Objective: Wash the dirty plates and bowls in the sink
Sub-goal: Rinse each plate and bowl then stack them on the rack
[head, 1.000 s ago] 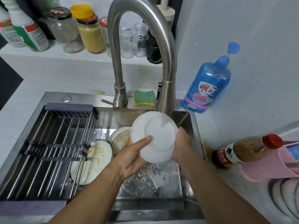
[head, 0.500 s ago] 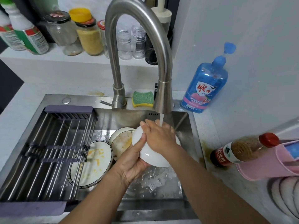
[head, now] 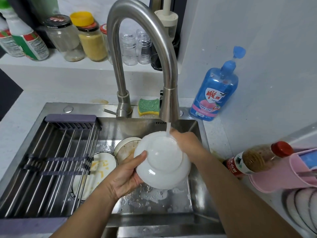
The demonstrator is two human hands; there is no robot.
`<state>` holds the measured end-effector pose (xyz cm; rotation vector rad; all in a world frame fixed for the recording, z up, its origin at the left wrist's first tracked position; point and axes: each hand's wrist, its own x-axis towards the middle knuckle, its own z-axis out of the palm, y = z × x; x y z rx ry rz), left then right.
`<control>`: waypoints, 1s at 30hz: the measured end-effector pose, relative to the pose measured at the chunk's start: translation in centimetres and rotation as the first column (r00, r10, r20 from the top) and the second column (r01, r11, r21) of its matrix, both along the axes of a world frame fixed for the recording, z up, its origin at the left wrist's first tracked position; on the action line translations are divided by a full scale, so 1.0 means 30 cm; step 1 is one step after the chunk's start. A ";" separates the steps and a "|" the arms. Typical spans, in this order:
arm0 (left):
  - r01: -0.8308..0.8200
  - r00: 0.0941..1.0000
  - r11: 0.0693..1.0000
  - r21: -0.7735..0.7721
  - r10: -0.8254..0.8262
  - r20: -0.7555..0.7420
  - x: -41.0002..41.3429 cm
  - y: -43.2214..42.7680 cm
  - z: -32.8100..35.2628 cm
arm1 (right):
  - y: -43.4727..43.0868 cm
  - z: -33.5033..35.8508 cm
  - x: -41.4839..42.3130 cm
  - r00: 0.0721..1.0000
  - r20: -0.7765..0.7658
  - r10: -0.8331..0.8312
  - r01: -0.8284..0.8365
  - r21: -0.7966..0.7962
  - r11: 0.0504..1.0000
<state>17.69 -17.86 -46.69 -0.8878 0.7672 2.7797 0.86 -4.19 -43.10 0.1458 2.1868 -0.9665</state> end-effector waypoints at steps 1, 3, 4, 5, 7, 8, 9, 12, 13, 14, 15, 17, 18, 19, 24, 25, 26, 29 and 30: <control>-0.002 1.000 0.997 -0.081 0.002 0.006 -0.007 -0.011 -0.012 | 0.012 0.002 0.002 0.998 0.052 -0.041 0.042 -0.031 0.999; 0.005 0.998 0.941 -0.338 0.015 0.056 -0.035 -0.013 -0.020 | 0.024 -0.009 0.015 0.992 0.109 -0.068 0.077 -0.080 0.994; 0.035 0.995 0.871 -0.490 0.018 0.103 -0.053 -0.008 -0.018 | 0.027 -0.014 0.023 0.990 0.127 -0.066 0.080 -0.114 0.990; 0.071 0.988 0.775 -0.628 0.033 0.153 -0.076 0.001 -0.012 | 0.026 -0.023 0.031 0.988 0.139 -0.066 0.087 -0.150 0.985; 0.146 0.964 0.568 -0.810 0.102 0.246 -0.122 0.013 -0.007 | 0.020 -0.038 0.047 0.989 0.129 -0.074 0.104 -0.238 0.966; 0.198 0.946 0.482 -0.854 0.135 0.295 -0.144 0.017 -0.003 | 0.017 -0.039 0.054 0.989 0.118 -0.088 0.118 -0.276 0.954; 0.249 0.930 0.410 -0.877 0.152 0.335 -0.164 0.018 0.002 | 0.015 -0.040 0.056 0.988 0.106 -0.114 0.142 -0.316 0.938; 0.359 0.911 0.264 -0.895 0.109 0.397 -0.222 0.030 0.037 | 0.002 -0.033 0.064 0.987 0.037 -0.153 0.156 -0.369 0.916; 0.367 0.909 0.266 -0.891 0.102 0.404 -0.243 0.027 0.050 | -0.003 -0.036 0.068 0.989 -0.006 -0.151 0.138 -0.372 0.918; 0.352 0.910 0.299 -0.887 0.113 0.399 -0.264 0.021 0.059 | -0.006 -0.032 0.076 0.987 -0.037 -0.155 0.131 -0.370 0.920; 0.326 0.910 0.350 -0.878 0.137 0.392 -0.278 0.012 0.063 | -0.006 -0.031 0.085 0.981 -0.051 -0.186 0.154 -0.372 0.916; 0.279 0.897 0.446 -0.850 0.195 0.396 -0.282 -0.004 0.063 | -0.002 -0.021 0.097 0.962 -0.041 -0.269 0.230 -0.404 0.885; 0.250 0.886 0.503 -0.827 0.225 0.405 -0.274 -0.008 0.056 | -0.002 -0.022 0.100 0.946 -0.021 -0.323 0.285 -0.422 0.861; 0.193 0.872 0.584 -0.789 0.267 0.411 -0.263 -0.006 0.046 | -0.003 -0.026 0.102 0.926 -0.001 -0.377 0.340 -0.428 0.837; -0.366 0.741 0.878 -0.309 0.475 0.475 -0.218 0.105 0.006 | -0.037 -0.068 0.135 0.814 0.084 -0.575 0.543 -0.463 0.701; -0.439 0.734 0.871 -0.219 0.488 0.472 -0.213 0.136 -0.004 | -0.048 -0.072 0.149 0.774 0.108 -0.624 0.592 -0.473 0.652; -0.492 0.722 0.857 -0.156 0.501 0.478 -0.212 0.167 -0.012 | -0.057 -0.073 0.166 0.736 0.129 -0.665 0.632 -0.484 0.605; -0.630 0.617 0.769 -0.106 0.579 0.532 -0.222 0.205 -0.065 | -0.084 -0.085 0.223 0.663 0.156 -0.732 0.696 -0.490 0.525; -0.629 0.591 0.765 -0.137 0.585 0.555 -0.227 0.209 -0.076 | -0.088 -0.091 0.238 0.651 0.158 -0.742 0.703 -0.495 0.511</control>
